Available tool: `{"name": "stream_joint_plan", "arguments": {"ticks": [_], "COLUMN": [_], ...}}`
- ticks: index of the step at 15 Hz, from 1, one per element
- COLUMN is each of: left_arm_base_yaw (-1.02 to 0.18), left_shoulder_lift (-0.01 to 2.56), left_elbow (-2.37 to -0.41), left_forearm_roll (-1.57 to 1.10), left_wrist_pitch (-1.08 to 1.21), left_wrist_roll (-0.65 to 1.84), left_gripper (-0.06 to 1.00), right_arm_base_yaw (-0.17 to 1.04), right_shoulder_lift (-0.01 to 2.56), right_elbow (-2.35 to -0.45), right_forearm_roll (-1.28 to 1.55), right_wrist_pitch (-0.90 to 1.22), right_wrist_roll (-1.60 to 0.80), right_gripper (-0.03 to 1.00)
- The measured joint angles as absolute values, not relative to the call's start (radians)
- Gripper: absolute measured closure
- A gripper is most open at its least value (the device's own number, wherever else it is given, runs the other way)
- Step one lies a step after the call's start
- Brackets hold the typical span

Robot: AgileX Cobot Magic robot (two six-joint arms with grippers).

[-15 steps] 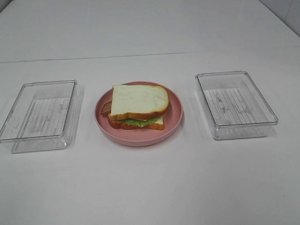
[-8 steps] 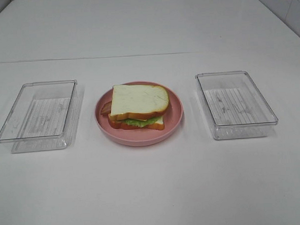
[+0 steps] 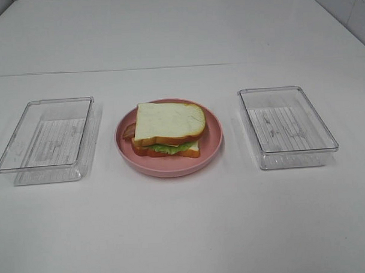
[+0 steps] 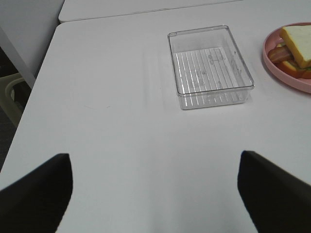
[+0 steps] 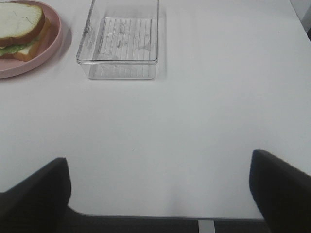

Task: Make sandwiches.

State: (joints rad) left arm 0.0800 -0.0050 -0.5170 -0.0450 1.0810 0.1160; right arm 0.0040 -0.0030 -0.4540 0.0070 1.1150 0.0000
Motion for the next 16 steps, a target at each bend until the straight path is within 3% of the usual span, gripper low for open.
{"name": "stream_joint_plan", "arguments": {"ticks": [16], "left_arm_base_yaw": [0.08], "left_shoulder_lift": [-0.005], "left_elbow": [-0.517], "left_forearm_roll": [-0.045], "left_wrist_pitch": [1.081], "left_wrist_roll": [0.116], "left_gripper": [0.1], "right_arm_base_yaw": [0.004], "right_shoulder_lift": [-0.003], "right_elbow": [-0.453], "right_forearm_roll": [0.015], "right_wrist_pitch": [1.115], "right_wrist_roll": [0.0], "right_gripper": [0.01]}}
